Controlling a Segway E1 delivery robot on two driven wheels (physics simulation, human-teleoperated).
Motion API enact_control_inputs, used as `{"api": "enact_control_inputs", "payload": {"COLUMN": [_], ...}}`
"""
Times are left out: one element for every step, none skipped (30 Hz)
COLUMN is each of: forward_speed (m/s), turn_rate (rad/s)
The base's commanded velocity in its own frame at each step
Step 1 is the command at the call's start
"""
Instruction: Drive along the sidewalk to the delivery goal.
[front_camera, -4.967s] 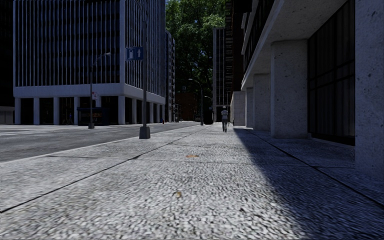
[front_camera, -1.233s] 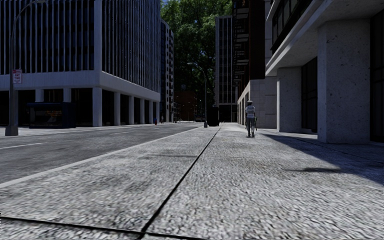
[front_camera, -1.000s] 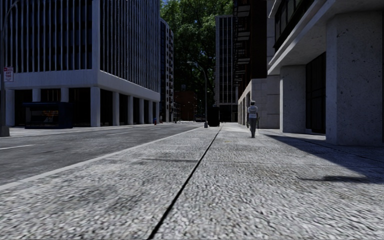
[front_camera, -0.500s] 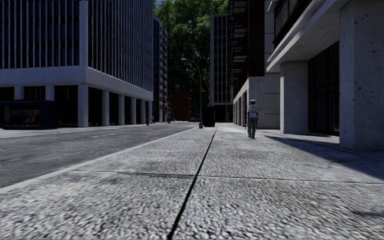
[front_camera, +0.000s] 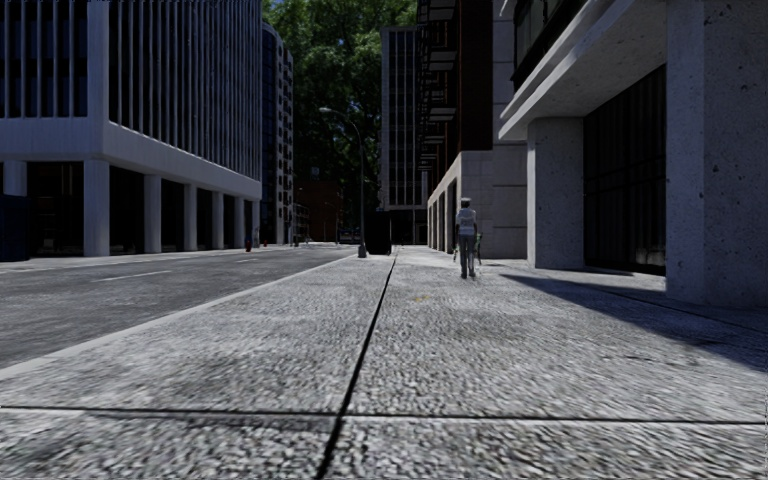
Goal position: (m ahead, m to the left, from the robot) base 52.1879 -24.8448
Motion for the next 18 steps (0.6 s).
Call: {"api": "enact_control_inputs", "payload": {"forward_speed": [1.96,1.96,1.96,1.96,1.96,1.96,1.96,1.96,1.96,1.96,1.96,1.96,1.96,1.96,1.96,1.96,1.96,1.96], "turn_rate": [0.0,0.0,0.0,0.0,0.0,0.0,0.0,0.0,0.0,0.0,0.0,0.0,0.0,0.0,0.0,0.0,0.0,0.0]}}
